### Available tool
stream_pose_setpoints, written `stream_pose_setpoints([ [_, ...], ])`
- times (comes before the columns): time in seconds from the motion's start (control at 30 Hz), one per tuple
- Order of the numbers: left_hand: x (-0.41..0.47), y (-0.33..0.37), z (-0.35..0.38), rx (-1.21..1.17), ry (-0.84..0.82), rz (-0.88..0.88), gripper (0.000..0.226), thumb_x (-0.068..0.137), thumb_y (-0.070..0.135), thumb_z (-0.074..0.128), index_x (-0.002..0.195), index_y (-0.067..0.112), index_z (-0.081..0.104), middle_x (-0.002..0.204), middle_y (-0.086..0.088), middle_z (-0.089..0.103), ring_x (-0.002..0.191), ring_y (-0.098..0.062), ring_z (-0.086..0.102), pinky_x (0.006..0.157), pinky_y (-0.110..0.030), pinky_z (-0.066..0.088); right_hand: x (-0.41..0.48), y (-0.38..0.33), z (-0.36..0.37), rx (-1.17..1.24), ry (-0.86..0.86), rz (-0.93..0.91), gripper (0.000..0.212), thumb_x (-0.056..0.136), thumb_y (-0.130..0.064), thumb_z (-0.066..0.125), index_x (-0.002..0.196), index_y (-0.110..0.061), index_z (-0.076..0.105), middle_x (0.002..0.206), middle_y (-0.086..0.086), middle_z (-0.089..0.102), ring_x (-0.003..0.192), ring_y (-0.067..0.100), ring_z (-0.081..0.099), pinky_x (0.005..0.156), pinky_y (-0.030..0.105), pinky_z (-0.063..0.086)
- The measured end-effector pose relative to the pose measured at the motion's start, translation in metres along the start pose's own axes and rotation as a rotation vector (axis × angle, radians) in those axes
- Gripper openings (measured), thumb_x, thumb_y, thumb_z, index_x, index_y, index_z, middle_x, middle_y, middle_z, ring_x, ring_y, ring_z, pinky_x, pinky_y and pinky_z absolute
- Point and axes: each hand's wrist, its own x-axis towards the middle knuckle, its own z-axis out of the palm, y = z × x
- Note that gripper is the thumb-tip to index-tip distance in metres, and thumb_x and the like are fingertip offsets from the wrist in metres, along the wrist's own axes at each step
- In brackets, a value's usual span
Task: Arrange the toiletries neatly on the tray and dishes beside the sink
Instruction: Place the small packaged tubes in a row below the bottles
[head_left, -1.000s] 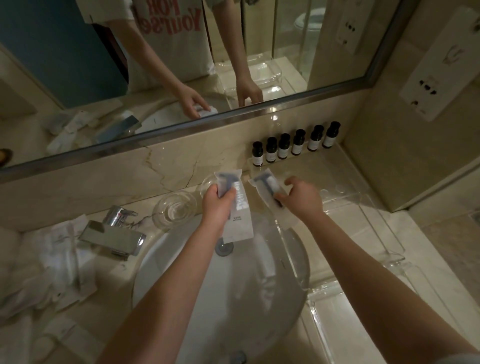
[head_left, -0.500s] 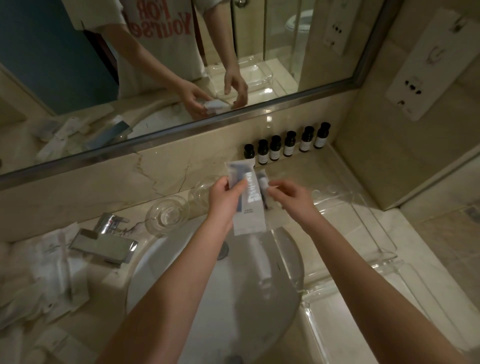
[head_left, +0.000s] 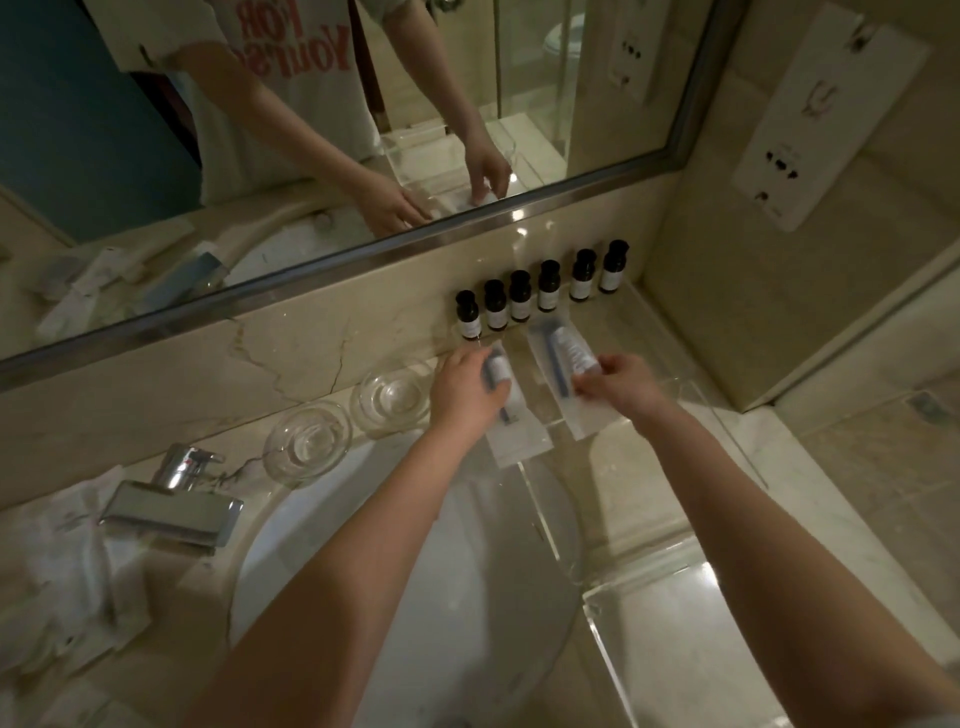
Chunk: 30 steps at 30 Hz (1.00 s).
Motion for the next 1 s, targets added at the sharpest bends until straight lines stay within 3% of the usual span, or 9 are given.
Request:
stream_pose_setpoints([
  [0.07,-0.001,-0.009,0.005,0.150,-0.107,0.046,0.064,0.086,0.036,0.060,0.143,0.018,0.035,0.154,-0.006,0.024,0.144,-0.025,0.019,0.114,-0.037,0.024,0.008,0.000,0.001,-0.087,-0.010,0.014,0.030,0.082,-0.013,0.068,0.111,-0.005,0.063,0.083,0.006,0.065,0.070,0.018,0.060,0.074,0.034,0.050],
  [0.13,-0.005,-0.014,0.010,0.203,-0.173,0.072,0.070,0.087,0.039,0.059,0.147,0.019,0.028,0.159,-0.004,0.011,0.147,-0.024,0.006,0.116,-0.038,0.018,0.013,-0.001,0.006,-0.275,0.015,0.000,0.029,0.081,-0.021,0.068,0.107,-0.009,0.065,0.078,0.003,0.065,0.071,0.019,0.061,0.067,0.031,0.049],
  [0.27,-0.009,-0.018,0.016,0.234,-0.166,0.115,0.070,0.090,0.041,0.055,0.149,0.019,0.023,0.160,-0.006,0.002,0.148,-0.025,-0.001,0.118,-0.040,0.013,0.011,0.001,0.018,-0.690,0.248,-0.170,0.048,0.084,-0.041,0.060,0.126,-0.019,0.051,0.114,0.008,0.062,0.102,0.029,0.060,0.078,0.037,0.052],
  [0.33,-0.009,-0.018,0.017,0.238,-0.172,0.119,0.069,0.091,0.040,0.054,0.149,0.020,0.022,0.160,-0.006,0.000,0.148,-0.024,-0.002,0.118,-0.040,0.012,0.010,0.002,0.022,-0.707,0.258,-0.245,0.047,0.087,-0.038,0.056,0.130,-0.020,0.048,0.121,0.011,0.057,0.108,0.031,0.056,0.081,0.037,0.047],
  [0.47,-0.007,-0.015,0.020,0.235,-0.165,0.119,0.068,0.092,0.039,0.053,0.149,0.020,0.022,0.160,-0.007,-0.001,0.148,-0.025,-0.001,0.118,-0.039,0.011,0.010,0.000,0.028,-0.655,0.192,-0.282,0.036,0.089,-0.033,0.057,0.120,-0.016,0.057,0.115,0.014,0.060,0.105,0.034,0.058,0.079,0.036,0.046],
  [0.67,-0.004,-0.012,0.022,0.281,-0.139,0.121,0.067,0.092,0.040,0.050,0.149,0.020,0.021,0.160,-0.009,0.001,0.147,-0.026,0.002,0.118,-0.039,0.012,0.010,-0.001,0.029,-0.642,0.174,-0.280,0.042,0.088,-0.035,0.058,0.126,-0.019,0.055,0.119,0.013,0.059,0.108,0.033,0.057,0.084,0.039,0.047],
  [0.83,-0.005,-0.012,0.018,0.338,-0.134,0.110,0.069,0.091,0.044,0.049,0.149,0.020,0.020,0.159,-0.008,0.005,0.147,-0.027,0.003,0.119,-0.044,0.015,0.000,-0.003,0.027,-0.781,0.222,-0.328,0.044,0.088,-0.037,0.056,0.128,-0.018,0.051,0.120,0.012,0.054,0.110,0.031,0.051,0.081,0.036,0.044],
  [1.0,-0.024,-0.016,-0.008,0.426,-0.095,0.143,0.066,0.093,0.043,0.046,0.149,0.019,0.019,0.159,-0.010,0.007,0.147,-0.027,0.003,0.116,-0.047,0.017,-0.027,-0.004,0.029,-0.910,0.249,-0.450,0.045,0.088,-0.035,0.053,0.130,-0.019,0.049,0.124,0.009,0.054,0.113,0.031,0.049,0.089,0.040,0.045],
])
